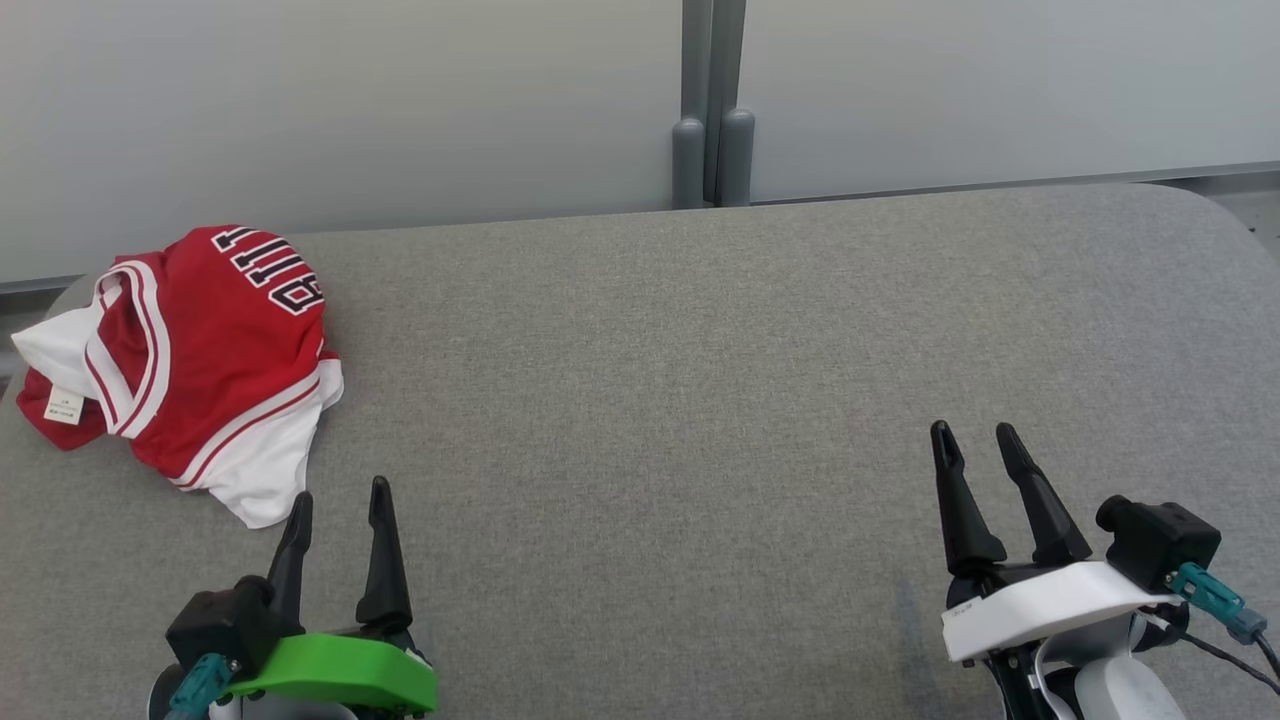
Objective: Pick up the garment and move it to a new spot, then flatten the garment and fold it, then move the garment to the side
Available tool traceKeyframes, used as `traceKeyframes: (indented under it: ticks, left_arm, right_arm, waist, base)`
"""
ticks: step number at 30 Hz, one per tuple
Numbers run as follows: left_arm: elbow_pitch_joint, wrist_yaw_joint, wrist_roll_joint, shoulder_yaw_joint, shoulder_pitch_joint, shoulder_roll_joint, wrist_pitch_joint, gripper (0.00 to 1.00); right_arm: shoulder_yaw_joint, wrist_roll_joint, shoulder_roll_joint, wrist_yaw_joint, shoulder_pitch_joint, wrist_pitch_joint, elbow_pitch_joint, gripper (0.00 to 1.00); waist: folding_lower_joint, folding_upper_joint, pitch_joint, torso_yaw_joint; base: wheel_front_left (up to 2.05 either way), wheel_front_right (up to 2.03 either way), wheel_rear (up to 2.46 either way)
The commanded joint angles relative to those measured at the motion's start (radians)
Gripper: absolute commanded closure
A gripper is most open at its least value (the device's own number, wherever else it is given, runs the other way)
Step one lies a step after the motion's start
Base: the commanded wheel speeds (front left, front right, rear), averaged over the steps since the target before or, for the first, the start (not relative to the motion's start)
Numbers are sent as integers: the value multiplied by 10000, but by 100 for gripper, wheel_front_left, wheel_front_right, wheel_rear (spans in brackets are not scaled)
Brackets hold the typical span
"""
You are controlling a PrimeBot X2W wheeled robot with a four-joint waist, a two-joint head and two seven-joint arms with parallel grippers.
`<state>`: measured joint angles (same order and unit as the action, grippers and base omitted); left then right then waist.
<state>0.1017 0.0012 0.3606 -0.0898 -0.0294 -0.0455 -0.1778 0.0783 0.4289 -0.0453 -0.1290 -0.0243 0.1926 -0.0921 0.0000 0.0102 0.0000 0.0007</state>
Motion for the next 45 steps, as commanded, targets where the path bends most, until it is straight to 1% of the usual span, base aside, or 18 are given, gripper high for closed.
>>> traceKeyframes:
  ticks: [1,9,26,38,45]
  left_arm:
    - [-39,53,-256,8,-33,-78,-110,0]
    - [78,113,-879,19,-148,-77,-305,0]
    - [153,256,-1607,-111,-245,-74,-662,0]
    - [145,363,-2216,-246,-288,-79,-905,0]
    - [195,357,-2122,-213,-287,-79,-885,0]
  right_arm:
    - [19,-219,-57,-26,63,86,59,0]
    - [116,-1048,-61,-27,116,267,28,0]
    - [128,-2257,-66,-20,177,554,-49,0]
    - [130,-2998,-71,-21,150,746,-227,0]
    - [91,-2979,-69,-20,118,736,-284,0]
  waist:
    - [0,-71,-3,3]
    - [0,-79,-21,10]
    - [0,-92,-45,2]
    - [0,-101,-38,16]
    - [0,-102,-34,16]
  base:
    - [0,0,0]
    - [0,0,0]
    - [0,0,0]
    - [0,0,0]
    - [0,0,0]
